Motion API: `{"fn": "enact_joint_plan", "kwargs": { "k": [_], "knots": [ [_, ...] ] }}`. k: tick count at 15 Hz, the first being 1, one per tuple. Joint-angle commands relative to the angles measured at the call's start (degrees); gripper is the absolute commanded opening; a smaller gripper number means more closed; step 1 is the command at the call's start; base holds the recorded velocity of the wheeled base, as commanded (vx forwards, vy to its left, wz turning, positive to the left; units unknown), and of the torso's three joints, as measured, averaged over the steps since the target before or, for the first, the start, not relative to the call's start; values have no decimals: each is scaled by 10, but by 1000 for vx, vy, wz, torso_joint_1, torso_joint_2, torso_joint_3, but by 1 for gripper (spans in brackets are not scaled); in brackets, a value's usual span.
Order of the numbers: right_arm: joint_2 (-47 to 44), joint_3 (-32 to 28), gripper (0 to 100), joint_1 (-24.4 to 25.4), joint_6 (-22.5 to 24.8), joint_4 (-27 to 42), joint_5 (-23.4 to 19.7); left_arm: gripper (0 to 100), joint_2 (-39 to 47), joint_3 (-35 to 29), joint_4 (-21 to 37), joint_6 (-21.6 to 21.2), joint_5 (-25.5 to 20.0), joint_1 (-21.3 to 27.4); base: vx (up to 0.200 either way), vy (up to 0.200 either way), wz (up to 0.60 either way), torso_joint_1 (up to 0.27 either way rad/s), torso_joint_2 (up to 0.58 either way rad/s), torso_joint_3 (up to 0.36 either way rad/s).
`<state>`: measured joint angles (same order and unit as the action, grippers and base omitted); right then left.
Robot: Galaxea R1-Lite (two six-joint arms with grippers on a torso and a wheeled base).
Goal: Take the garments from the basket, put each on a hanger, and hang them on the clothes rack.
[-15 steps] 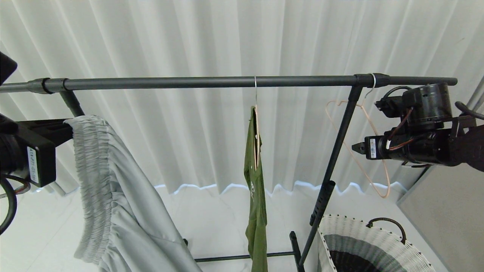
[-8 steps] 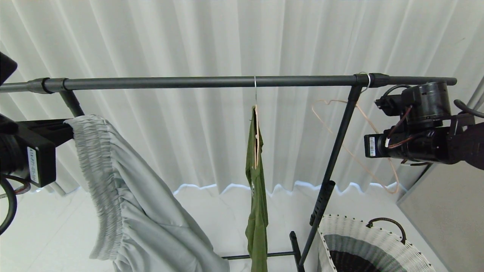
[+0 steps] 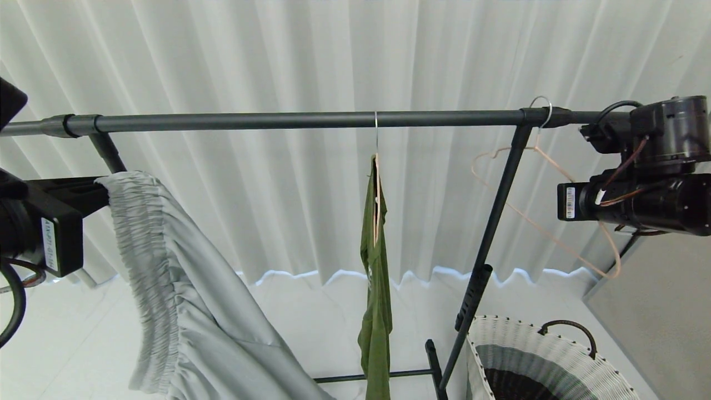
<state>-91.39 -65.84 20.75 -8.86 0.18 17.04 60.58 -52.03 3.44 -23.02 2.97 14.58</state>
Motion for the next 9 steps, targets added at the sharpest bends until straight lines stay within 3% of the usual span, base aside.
{"fn": "enact_joint_plan", "kwargs": {
  "k": [1,5,9],
  "knots": [
    [28,1,0,1,0,8,11,0,0,0,0,0,0,0,0,0,0,0,0,0],
    [61,15,0,2,2,9,21,0,0,-1,0,0,0,0,0,0,0,0,0,0],
    [123,70,0,3,10,9,28,0,1,0,0,-5,2,0,0,0,0,0,0,0]
  ]
}}
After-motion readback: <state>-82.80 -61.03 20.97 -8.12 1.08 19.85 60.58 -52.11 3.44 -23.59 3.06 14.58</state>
